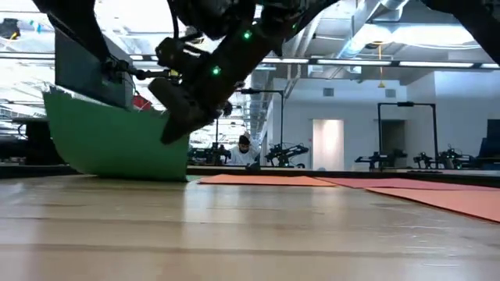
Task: Organize paper
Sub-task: Put the green paper on the top left of the table
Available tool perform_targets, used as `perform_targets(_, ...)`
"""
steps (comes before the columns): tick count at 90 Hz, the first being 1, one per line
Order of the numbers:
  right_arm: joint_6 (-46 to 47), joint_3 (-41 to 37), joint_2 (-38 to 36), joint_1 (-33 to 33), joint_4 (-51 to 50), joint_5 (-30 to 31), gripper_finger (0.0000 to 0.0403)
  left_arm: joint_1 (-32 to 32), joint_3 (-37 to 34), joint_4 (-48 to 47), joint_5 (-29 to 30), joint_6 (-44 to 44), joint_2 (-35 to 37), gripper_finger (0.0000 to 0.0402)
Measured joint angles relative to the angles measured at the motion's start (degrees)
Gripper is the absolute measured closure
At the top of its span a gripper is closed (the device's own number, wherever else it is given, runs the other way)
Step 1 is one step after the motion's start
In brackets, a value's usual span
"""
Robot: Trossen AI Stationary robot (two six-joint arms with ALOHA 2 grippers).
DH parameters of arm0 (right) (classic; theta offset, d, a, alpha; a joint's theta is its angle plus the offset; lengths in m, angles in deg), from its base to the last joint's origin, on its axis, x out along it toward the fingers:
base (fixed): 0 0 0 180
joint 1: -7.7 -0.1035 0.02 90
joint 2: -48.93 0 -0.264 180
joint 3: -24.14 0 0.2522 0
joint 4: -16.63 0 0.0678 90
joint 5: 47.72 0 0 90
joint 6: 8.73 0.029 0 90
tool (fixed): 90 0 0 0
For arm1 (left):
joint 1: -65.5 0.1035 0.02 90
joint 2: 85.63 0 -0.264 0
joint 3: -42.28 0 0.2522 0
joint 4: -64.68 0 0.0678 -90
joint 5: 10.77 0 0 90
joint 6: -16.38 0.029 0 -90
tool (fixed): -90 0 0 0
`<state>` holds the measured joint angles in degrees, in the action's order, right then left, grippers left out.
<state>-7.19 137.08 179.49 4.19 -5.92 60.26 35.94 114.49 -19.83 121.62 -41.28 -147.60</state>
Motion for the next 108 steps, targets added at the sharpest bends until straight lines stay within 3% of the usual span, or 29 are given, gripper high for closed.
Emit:
perform_targets(29,-0.86,-0.03,0.11,0.46,-0.43,-1.68,0.0394,0.00,-11.45,8.35,0.28,-2.92,0.03,0.0236)
perform_targets(61,-0.26,-0.03,0.11,-0.56,0.50,-5.94,0.0292,-1.94,-13.76,9.04,-0.25,-8.82,0.13,0.0236)
perform_targets(79,-0.46,-0.03,0.11,-1.49,0.38,-7.03,0.0261,-1.97,-14.02,9.49,0.64,-8.44,0.04,0.0236)
perform_targets(108,-0.74,-0.01,0.00,-3.77,-0.03,-10.34,0.0221,0.61,-21.15,20.72,-1.72,-2.62,0.00,0.0255)
